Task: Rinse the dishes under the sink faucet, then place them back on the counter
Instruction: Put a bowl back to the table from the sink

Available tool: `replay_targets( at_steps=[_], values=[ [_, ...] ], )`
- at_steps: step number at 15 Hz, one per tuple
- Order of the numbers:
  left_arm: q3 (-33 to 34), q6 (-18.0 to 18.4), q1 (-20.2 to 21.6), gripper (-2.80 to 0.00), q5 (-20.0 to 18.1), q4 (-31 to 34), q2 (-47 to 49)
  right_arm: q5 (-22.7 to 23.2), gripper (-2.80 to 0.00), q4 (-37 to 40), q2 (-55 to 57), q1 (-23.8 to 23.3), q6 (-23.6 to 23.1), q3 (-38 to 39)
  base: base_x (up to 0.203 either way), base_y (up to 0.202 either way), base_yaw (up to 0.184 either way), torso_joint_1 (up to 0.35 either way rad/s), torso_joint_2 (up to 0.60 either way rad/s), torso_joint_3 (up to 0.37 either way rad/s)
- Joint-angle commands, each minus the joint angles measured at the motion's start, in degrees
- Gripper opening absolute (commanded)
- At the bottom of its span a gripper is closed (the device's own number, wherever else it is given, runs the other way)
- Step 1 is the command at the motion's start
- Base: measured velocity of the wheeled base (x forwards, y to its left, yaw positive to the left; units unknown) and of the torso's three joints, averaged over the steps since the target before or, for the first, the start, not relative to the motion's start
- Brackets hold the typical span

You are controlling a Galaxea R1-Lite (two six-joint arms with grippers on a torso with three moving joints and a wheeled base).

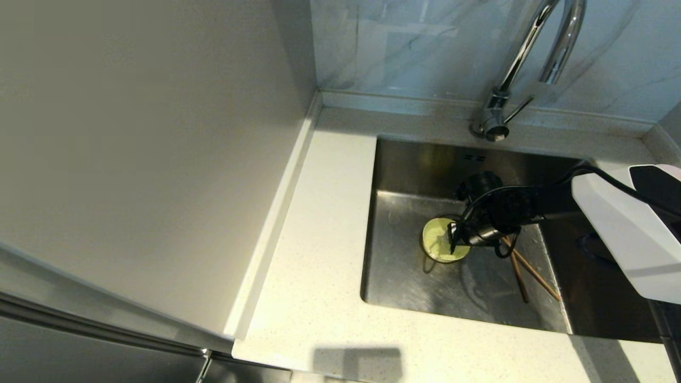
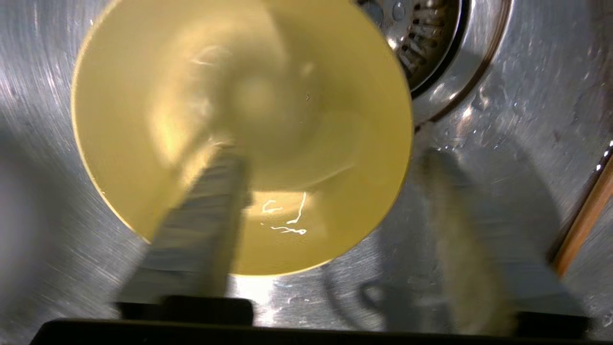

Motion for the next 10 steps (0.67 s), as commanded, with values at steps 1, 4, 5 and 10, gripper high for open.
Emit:
replay_targets(
  at_steps=[1, 4, 5, 10],
  values=[
    [0.00, -0.02, 0.00, -2.80, 0.03, -0.02, -0.18, -0.01, -2.80, 0.10, -0.15, 0.04, 0.03, -0.11, 0.000, 0.000, 0.000, 0.000, 0.00, 0.000],
    [0.00, -0.02, 0.00, -2.80, 0.03, -0.02, -0.18, -0.01, -2.80, 0.10, 0.38, 0.04, 0.03, -0.04, 0.000, 0.000, 0.000, 0.000, 0.00, 0.000],
    [0.00, -0.02, 0.00, -2.80, 0.03, -0.02, -0.18, -0.01, -2.80, 0.10, 0.56, 0.04, 0.03, -0.04, 0.000, 0.000, 0.000, 0.000, 0.00, 0.000],
    [0.00, -0.02, 0.00, -2.80, 0.03, -0.02, -0.18, -0.01, -2.80, -0.12, 0.99, -0.05, -0.63, -0.57, 0.000, 0.000, 0.000, 0.000, 0.00, 0.000]
  ],
)
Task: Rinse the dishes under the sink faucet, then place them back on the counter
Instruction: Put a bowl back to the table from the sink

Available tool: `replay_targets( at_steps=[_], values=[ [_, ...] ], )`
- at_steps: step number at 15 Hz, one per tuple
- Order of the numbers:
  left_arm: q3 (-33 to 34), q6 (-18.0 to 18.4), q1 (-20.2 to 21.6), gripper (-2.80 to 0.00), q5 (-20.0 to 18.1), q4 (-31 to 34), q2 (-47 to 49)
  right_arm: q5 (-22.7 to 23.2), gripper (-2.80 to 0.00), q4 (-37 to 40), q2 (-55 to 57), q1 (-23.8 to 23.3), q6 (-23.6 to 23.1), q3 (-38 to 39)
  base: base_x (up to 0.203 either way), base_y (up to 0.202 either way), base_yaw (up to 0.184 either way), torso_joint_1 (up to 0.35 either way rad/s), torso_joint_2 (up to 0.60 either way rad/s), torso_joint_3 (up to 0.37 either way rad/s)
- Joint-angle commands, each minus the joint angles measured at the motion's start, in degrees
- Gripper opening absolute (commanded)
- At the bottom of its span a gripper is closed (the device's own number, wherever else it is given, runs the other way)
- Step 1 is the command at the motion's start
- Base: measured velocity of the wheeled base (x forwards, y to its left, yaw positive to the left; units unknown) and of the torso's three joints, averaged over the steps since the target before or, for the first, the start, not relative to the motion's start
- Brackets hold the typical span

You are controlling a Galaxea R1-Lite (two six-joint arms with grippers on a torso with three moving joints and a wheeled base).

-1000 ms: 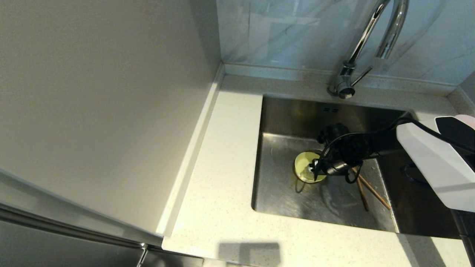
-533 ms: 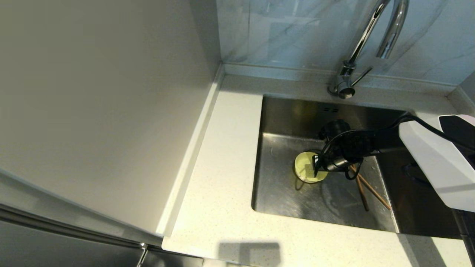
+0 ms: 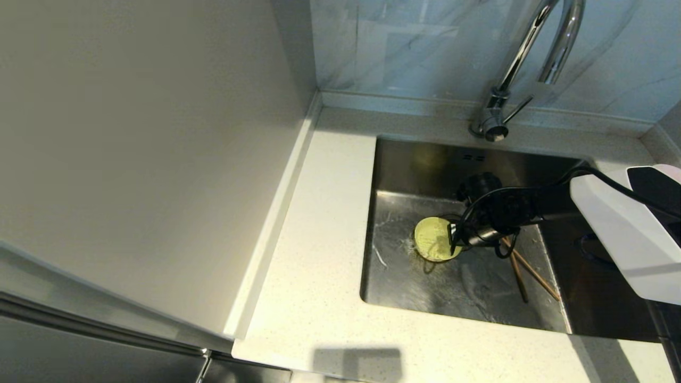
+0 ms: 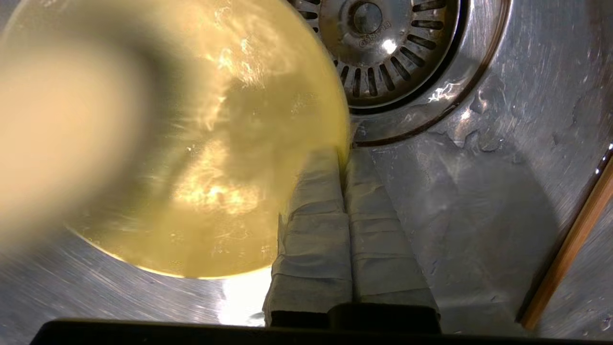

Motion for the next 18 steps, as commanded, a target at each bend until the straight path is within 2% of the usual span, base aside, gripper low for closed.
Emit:
replay_targets(
  at_steps=[1, 15, 18],
  values=[
    [0.00, -0.02, 0.00, -2.80, 0.03, -0.02, -0.18, -0.14, -2.80, -0.69, 0.15, -0.20, -0.04, -0.13, 0.000, 0.000, 0.000, 0.000, 0.00, 0.000],
    [0.00, -0.02, 0.00, -2.80, 0.03, -0.02, -0.18, -0.18, -2.80, -1.58, -7.66, -7.21, -0.31, 0.90, 0.000, 0.000, 0.000, 0.000, 0.00, 0.000],
    [0.00, -0.02, 0.00, -2.80, 0.03, -0.02, -0.18, -0.11, -2.80, -1.58, -8.94, -8.10, -1.94, 3.29, 0.000, 0.000, 0.000, 0.000, 0.00, 0.000]
  ],
)
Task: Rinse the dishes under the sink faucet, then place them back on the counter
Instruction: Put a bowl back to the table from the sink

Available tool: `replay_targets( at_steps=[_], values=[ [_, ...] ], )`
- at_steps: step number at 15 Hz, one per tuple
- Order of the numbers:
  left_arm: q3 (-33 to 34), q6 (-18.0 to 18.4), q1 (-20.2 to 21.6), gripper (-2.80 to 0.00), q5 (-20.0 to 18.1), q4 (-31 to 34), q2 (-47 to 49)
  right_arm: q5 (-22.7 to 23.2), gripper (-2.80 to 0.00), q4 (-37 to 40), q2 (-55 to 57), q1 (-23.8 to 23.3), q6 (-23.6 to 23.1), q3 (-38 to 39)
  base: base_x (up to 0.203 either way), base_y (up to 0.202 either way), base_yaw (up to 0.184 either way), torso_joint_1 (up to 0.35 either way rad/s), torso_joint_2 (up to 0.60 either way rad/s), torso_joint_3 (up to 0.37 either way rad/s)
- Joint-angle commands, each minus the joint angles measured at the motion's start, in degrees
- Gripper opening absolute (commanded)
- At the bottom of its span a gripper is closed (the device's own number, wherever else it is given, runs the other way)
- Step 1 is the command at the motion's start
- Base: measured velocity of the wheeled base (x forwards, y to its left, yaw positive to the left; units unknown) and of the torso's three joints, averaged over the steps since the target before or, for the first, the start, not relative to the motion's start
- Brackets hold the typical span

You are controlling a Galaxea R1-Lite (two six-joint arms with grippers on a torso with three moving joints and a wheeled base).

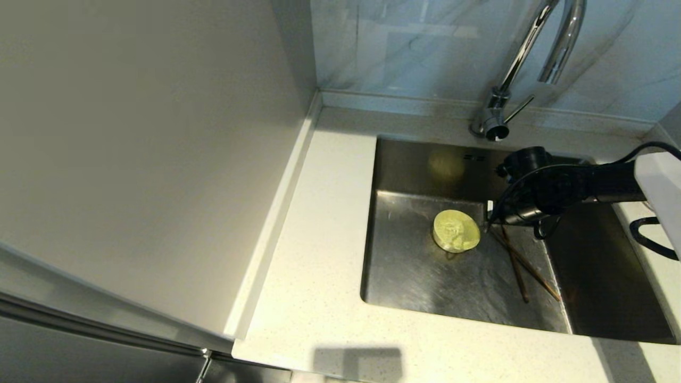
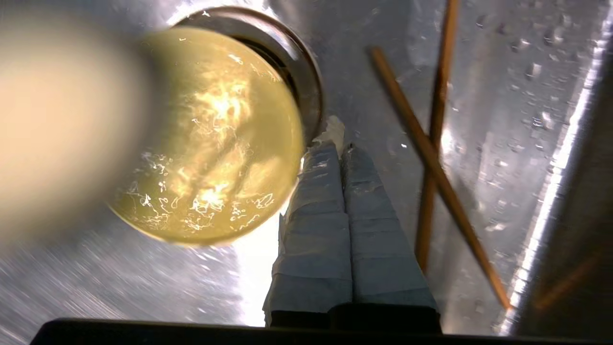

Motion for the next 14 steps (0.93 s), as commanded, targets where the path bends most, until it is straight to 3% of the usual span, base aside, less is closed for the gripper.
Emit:
replay_targets(
  at_steps=[1, 7, 8, 14],
  values=[
    [0.00, -0.02, 0.00, -2.80, 0.03, -0.02, -0.18, 0.09, -2.80, 0.08, -1.26, -0.40, -0.47, 1.80, 0.000, 0.000, 0.000, 0.000, 0.00, 0.000],
    [0.00, -0.02, 0.00, -2.80, 0.03, -0.02, -0.18, 0.34, -2.80, -0.01, -0.77, -0.64, -0.63, 1.56, 0.000, 0.000, 0.000, 0.000, 0.00, 0.000],
    [0.00, -0.02, 0.00, -2.80, 0.03, -0.02, -0.18, 0.12, 0.00, -0.01, -0.64, -0.62, -1.30, 1.76, 0.000, 0.000, 0.000, 0.000, 0.00, 0.000],
    [0.00, -0.02, 0.00, -2.80, 0.03, -0.02, -0.18, 1.07, 0.00, -0.01, 1.33, -0.62, -2.45, 1.05, 0.000, 0.000, 0.000, 0.000, 0.00, 0.000]
  ],
)
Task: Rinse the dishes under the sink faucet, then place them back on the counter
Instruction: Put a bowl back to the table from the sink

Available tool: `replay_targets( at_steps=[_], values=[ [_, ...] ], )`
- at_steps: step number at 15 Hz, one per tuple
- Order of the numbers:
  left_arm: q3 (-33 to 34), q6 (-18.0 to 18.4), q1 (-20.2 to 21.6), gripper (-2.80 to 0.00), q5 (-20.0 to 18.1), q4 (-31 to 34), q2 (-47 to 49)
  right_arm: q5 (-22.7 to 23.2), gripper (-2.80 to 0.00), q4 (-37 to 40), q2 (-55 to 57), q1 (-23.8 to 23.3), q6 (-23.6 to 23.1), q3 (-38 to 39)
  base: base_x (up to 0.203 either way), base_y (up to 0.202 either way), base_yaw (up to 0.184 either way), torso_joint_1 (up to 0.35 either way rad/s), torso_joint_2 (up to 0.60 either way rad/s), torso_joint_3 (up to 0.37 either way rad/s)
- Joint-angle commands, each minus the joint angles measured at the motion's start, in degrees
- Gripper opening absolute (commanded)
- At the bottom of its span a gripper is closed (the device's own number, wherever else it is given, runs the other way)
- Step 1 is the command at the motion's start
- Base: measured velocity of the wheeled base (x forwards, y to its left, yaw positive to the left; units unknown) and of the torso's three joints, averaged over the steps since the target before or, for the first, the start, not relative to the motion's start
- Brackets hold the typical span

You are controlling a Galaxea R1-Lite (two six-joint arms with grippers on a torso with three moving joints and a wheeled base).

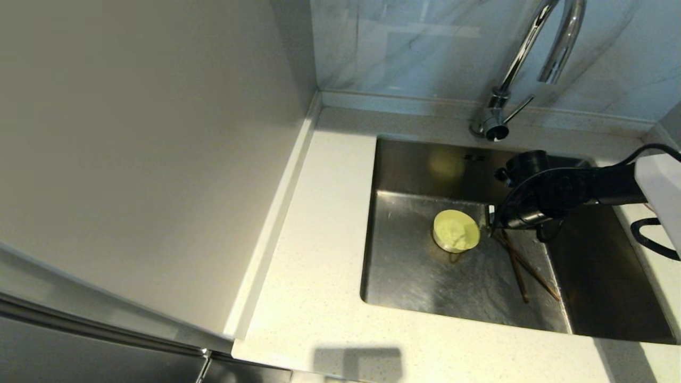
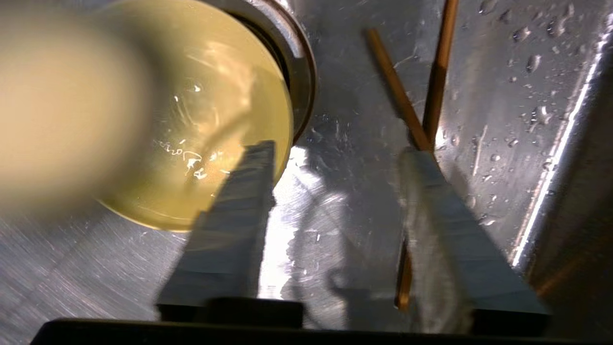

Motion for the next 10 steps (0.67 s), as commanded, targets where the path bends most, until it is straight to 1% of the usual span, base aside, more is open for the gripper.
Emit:
replay_targets(
  at_steps=[1, 3, 6, 10],
  values=[
    [0.00, -0.02, 0.00, -2.80, 0.02, -0.02, -0.18, 0.08, 0.00, 0.07, 1.36, 0.03, 0.05, -0.09, 0.000, 0.000, 0.000, 0.000, 0.00, 0.000],
    [0.00, -0.02, 0.00, -2.80, 0.02, -0.02, -0.18, 0.06, 0.00, 0.07, 2.82, 0.03, 0.01, -0.54, 0.000, 0.000, 0.000, 0.000, 0.00, 0.000],
    [0.00, -0.02, 0.00, -2.80, 0.02, -0.02, -0.18, 0.06, 0.00, 0.07, 5.08, 0.24, 0.05, -3.28, 0.000, 0.000, 0.000, 0.000, 0.00, 0.000],
    [0.00, -0.02, 0.00, -2.80, 0.02, -0.02, -0.18, 0.11, 0.00, 0.07, 7.04, 1.85, 0.05, -4.81, 0.000, 0.000, 0.000, 0.000, 0.00, 0.000]
  ],
)
